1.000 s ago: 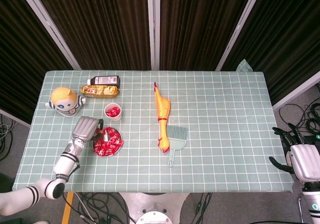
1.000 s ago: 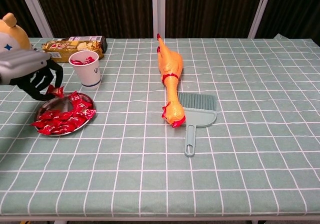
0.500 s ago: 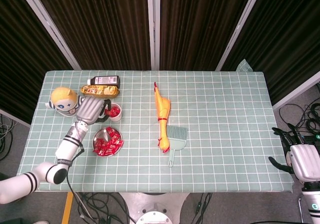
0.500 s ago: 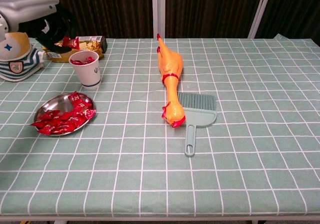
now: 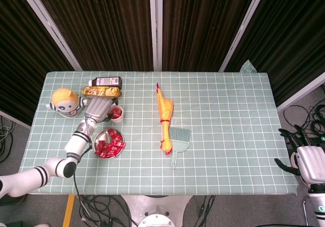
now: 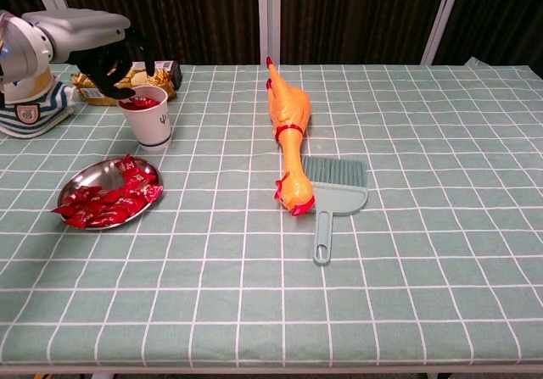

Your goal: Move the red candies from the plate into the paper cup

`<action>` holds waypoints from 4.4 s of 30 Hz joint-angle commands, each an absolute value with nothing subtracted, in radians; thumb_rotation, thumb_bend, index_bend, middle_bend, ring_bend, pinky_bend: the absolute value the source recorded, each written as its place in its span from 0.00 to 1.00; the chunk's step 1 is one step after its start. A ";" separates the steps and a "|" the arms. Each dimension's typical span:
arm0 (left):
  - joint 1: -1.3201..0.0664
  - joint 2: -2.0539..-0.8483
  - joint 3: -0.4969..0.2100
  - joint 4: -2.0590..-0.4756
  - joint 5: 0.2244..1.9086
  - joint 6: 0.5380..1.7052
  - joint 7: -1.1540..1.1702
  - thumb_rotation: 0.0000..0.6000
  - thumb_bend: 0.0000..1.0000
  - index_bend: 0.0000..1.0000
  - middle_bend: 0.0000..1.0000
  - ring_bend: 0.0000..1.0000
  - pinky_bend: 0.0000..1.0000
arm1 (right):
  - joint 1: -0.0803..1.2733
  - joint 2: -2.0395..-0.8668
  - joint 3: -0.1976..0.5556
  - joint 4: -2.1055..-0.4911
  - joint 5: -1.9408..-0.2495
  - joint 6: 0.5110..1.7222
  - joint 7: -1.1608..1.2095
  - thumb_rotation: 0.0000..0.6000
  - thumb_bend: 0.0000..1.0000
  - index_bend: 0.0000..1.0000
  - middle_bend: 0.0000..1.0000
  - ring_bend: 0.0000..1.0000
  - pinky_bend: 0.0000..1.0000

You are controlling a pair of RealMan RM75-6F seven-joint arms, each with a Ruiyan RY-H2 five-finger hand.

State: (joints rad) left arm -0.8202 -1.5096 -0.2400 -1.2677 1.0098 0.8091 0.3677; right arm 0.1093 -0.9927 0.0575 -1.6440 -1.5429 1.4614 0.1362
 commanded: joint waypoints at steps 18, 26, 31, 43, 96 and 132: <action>-0.601 -1.394 -0.078 -1.454 1.238 1.090 0.214 1.00 0.29 0.42 0.81 0.71 0.97 | 0.111 -0.991 0.054 -1.647 -1.564 1.470 0.138 1.00 0.10 0.17 0.27 0.06 0.32; -0.571 -1.441 -0.002 -1.419 1.287 1.056 0.241 1.00 0.26 0.46 0.81 0.71 0.97 | 0.112 -0.992 0.052 -1.656 -1.569 1.471 0.127 1.00 0.10 0.17 0.27 0.06 0.32; -0.568 -1.475 0.003 -1.384 1.266 1.025 0.274 1.00 0.24 0.46 0.81 0.71 0.97 | 0.112 -0.990 0.052 -1.661 -1.569 1.470 0.121 1.00 0.10 0.17 0.27 0.06 0.32; -0.561 -1.520 -0.011 -1.295 1.256 1.010 0.307 1.00 0.23 0.46 0.81 0.71 0.97 | 0.113 -0.989 0.052 -1.667 -1.568 1.468 0.113 1.00 0.10 0.17 0.27 0.06 0.32; -0.610 -1.563 -0.040 -1.215 1.266 0.934 0.376 1.00 0.22 0.46 0.82 0.71 0.97 | 0.101 -0.987 0.048 -1.652 -1.568 1.484 0.135 1.00 0.10 0.17 0.27 0.06 0.32; -0.622 -1.585 -0.045 -1.226 1.243 0.900 0.376 1.00 0.23 0.51 0.82 0.71 0.97 | 0.102 -0.987 0.049 -1.648 -1.565 1.479 0.139 1.00 0.10 0.17 0.27 0.06 0.32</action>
